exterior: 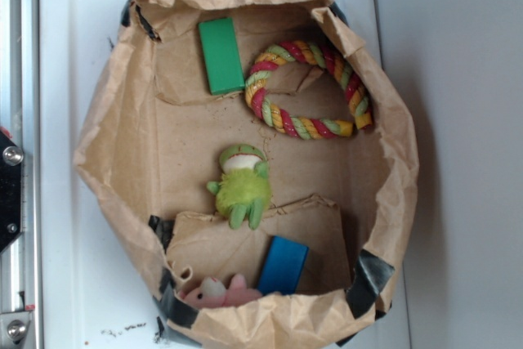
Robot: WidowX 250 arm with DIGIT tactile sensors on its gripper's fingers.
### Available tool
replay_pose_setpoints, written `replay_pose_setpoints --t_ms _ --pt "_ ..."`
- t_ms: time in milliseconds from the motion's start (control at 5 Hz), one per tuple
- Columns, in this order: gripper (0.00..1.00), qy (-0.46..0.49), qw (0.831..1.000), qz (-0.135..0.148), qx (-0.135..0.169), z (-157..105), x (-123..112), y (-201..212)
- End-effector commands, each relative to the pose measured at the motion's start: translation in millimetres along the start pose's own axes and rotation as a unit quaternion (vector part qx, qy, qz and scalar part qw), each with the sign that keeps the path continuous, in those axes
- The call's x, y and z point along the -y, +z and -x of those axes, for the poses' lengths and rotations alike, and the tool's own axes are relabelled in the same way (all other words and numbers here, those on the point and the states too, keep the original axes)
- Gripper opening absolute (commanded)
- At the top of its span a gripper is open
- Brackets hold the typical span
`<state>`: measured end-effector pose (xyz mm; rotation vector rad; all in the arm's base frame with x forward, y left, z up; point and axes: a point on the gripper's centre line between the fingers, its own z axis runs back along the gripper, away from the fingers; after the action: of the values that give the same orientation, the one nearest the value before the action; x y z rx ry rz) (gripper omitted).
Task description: Grab the green animal.
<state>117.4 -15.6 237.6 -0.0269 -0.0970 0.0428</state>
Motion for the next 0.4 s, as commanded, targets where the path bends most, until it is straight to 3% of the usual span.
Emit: replay_pose_setpoints --t_ms 0,200 --pt "1.0 0.0 1.0 0.0 0.0 0 0 0" --pt "1.0 0.026 1.0 0.014 0.008 -29 0 4"
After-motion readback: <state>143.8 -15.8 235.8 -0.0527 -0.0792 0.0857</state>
